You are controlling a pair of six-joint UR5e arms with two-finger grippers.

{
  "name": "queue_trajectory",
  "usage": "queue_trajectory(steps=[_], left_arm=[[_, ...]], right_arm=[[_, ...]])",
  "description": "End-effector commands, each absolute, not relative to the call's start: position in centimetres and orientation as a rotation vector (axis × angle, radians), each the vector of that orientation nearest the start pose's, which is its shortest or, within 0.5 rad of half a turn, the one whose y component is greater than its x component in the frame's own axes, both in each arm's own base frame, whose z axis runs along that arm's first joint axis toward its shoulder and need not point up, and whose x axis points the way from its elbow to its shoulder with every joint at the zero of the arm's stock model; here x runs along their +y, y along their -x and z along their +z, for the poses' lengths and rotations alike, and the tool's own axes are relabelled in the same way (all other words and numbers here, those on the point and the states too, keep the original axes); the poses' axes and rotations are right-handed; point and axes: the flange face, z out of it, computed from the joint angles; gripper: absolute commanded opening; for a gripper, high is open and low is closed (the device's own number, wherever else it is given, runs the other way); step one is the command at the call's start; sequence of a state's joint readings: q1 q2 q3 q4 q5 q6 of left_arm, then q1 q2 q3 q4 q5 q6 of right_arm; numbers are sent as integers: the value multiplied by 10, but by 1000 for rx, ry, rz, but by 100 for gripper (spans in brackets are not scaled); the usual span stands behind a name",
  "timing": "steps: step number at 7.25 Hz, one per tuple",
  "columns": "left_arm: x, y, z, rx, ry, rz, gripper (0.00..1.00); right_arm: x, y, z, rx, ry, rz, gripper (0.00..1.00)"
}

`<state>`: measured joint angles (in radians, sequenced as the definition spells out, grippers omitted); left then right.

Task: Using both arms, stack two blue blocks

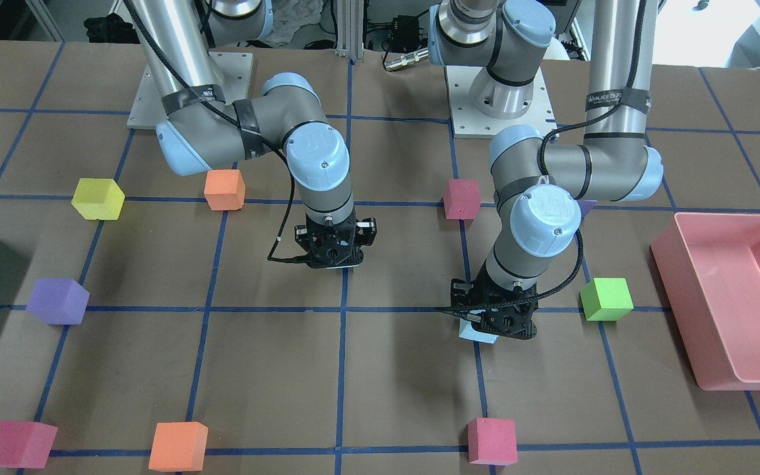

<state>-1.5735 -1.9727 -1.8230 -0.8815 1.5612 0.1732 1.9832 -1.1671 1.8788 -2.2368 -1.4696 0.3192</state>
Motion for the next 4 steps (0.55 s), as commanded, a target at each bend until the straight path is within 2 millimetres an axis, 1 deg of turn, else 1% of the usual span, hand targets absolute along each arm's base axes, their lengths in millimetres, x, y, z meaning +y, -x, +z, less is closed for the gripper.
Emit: queue_trajectory(steps=[1,2,3,4], left_arm=[[-585,130,241,3135,-261,-68,7],[-587,122,252,3140,-240,-79,7],[-588,129,265,3146,-238,-75,7],[-582,138,273,3153,-204,-70,7]], right_arm=[[-442,-366,164,3040,170,214,86],[-447,-365,171,3045,169,199,100],[-460,-360,204,3029,151,112,100],[-475,-351,260,3015,123,27,100]])
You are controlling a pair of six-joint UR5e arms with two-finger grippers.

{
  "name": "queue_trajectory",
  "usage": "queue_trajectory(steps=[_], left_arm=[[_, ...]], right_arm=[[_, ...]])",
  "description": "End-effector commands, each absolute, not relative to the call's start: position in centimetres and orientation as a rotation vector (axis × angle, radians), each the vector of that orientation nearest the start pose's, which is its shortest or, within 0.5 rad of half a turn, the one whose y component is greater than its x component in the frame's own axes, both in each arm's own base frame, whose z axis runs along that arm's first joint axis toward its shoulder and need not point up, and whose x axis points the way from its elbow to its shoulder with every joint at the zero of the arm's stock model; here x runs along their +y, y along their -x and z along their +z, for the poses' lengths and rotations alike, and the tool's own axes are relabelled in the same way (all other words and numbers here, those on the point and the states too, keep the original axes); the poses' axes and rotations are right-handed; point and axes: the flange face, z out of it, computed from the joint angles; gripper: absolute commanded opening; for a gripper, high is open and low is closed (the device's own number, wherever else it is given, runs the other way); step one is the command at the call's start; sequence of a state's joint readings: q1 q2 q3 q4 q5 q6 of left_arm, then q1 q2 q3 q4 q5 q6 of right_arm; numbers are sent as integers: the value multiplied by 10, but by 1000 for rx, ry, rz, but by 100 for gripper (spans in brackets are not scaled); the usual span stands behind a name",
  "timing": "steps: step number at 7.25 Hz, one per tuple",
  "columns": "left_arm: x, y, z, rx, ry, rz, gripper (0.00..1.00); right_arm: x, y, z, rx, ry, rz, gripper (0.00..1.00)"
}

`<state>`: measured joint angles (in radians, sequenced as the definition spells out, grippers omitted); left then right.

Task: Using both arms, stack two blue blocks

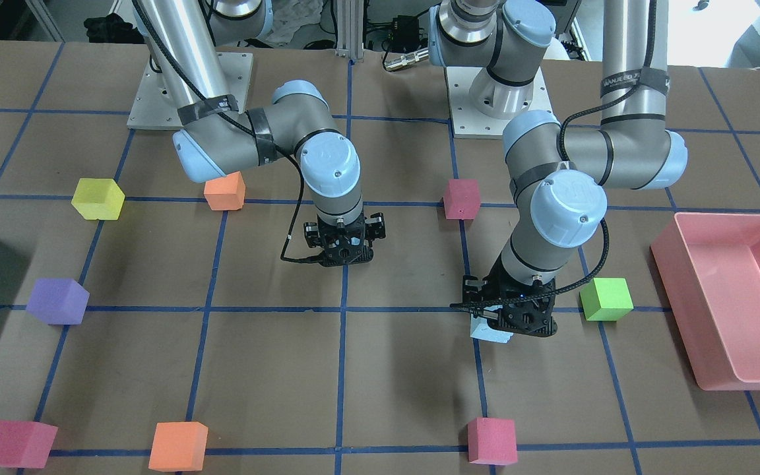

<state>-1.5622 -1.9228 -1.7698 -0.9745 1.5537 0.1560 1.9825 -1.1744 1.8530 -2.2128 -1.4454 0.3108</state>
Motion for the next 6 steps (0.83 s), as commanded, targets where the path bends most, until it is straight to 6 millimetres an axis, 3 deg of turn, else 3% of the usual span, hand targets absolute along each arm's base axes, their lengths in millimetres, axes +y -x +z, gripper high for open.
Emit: queue_trajectory(steps=[1,2,3,4,5,6], left_arm=[[-568,148,287,3173,-206,-54,7],[-554,166,305,3209,-142,-37,7],[-534,208,320,3228,-93,-58,7],[-506,256,324,3224,-74,-42,7],[-483,293,322,3229,-11,-23,7],[-467,316,304,3220,36,36,7]], right_arm=[[-487,-328,337,3013,67,27,100],[-500,-301,404,3026,14,60,100],[-514,-282,459,3031,-47,60,100],[-527,-246,499,3037,-148,117,100],[-534,-199,506,3114,-140,200,100],[-525,-171,502,3198,-85,243,95]])
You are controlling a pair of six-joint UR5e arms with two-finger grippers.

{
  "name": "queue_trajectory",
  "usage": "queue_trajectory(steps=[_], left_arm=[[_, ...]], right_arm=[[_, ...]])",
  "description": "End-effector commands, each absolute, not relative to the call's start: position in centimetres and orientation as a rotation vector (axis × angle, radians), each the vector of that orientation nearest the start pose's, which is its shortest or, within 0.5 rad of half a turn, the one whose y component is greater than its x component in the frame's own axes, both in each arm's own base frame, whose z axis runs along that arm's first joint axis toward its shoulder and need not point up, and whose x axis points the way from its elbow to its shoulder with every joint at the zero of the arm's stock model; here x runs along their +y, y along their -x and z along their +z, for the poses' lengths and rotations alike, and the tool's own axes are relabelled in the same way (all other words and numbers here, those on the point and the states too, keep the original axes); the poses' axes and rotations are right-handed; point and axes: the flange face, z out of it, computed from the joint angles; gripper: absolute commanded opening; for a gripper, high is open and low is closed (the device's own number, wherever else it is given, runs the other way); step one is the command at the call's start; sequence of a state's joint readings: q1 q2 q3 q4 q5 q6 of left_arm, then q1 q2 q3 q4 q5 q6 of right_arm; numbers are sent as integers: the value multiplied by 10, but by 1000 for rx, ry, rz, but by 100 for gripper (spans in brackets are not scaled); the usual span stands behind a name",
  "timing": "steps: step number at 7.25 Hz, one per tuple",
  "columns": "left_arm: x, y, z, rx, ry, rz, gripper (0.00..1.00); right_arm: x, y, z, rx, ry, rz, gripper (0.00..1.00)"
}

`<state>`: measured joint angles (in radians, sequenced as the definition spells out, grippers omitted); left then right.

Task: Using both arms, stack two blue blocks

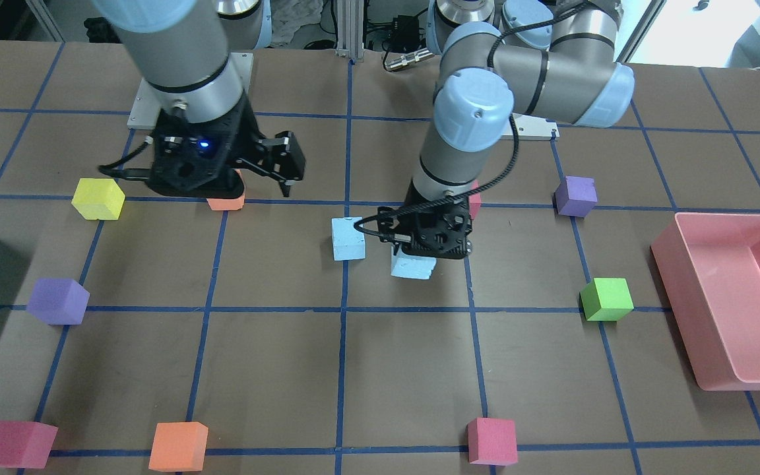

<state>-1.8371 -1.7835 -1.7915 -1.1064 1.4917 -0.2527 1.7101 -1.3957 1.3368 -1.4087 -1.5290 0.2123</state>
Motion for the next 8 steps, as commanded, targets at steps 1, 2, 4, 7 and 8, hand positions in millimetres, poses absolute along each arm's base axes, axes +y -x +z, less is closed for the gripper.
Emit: queue_trajectory(steps=[1,2,4,7,8], left_arm=[[-448,326,285,3207,73,92,7],[-429,335,276,3206,115,108,7],[-427,345,264,3218,158,76,7],[-428,347,249,3201,170,123,52],[-429,348,245,3200,177,123,77]], right_arm=[[-506,-168,492,3183,-91,237,95],[-498,-169,480,3176,-87,64,97],[-498,-171,500,3174,-46,-78,100],[-511,-178,496,3138,-34,-65,100],[-511,-178,496,3140,-36,-60,100]])
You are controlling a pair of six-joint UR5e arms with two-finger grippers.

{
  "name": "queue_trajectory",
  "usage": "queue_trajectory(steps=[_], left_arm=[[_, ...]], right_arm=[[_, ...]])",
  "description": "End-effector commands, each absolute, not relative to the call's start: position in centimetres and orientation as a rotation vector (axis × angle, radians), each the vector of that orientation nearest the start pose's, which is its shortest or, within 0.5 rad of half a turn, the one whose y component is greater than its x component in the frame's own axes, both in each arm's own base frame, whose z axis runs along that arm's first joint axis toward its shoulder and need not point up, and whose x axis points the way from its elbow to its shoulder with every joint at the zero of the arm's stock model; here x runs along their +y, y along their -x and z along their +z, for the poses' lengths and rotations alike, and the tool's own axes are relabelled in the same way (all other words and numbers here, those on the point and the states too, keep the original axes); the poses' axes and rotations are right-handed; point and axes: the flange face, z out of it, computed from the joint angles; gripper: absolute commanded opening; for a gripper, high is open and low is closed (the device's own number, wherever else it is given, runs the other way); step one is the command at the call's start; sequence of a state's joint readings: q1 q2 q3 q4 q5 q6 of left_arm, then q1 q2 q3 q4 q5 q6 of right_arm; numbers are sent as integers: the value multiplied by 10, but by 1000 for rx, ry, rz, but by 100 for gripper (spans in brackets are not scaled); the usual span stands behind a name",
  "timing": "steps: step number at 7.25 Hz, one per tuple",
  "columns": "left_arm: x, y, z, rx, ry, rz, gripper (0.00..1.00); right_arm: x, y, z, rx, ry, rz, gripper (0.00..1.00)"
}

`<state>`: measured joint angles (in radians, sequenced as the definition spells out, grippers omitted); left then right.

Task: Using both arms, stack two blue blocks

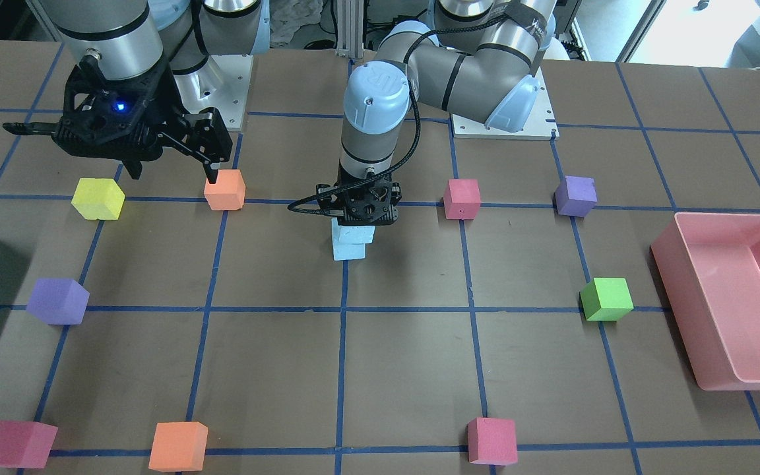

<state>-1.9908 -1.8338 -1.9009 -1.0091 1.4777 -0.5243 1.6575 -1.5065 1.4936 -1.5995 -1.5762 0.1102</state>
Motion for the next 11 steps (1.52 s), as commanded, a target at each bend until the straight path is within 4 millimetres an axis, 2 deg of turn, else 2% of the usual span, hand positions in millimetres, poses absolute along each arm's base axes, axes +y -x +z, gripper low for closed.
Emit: queue_trajectory(steps=[1,2,3,5,6,7,8,9,10,11], left_arm=[[-431,349,241,3201,177,124,91],[-432,350,242,3204,177,118,92],[-434,350,251,3216,171,80,93],[-455,337,311,3257,118,-90,100],[-471,316,341,3261,152,-112,100],[-485,279,371,3252,125,-121,100],[-499,227,399,3231,2,-74,100],[-509,184,431,3228,-1,-71,100],[-512,154,460,3223,-2,-42,100],[-501,138,480,3215,-12,72,100]], right_arm=[[-510,-178,495,3140,-36,-56,100],[-510,-179,495,3142,-34,-56,100],[-509,-179,495,3143,-34,-56,100],[-509,-178,493,3150,-34,-52,100],[-509,-178,494,3150,-34,-55,100],[-509,-178,493,3150,-34,-52,100],[-509,-178,494,3150,-34,-55,100],[-509,-178,494,3150,-34,-55,100],[-510,-177,493,3152,-34,-53,100],[-509,-177,493,3152,-34,-50,100]])
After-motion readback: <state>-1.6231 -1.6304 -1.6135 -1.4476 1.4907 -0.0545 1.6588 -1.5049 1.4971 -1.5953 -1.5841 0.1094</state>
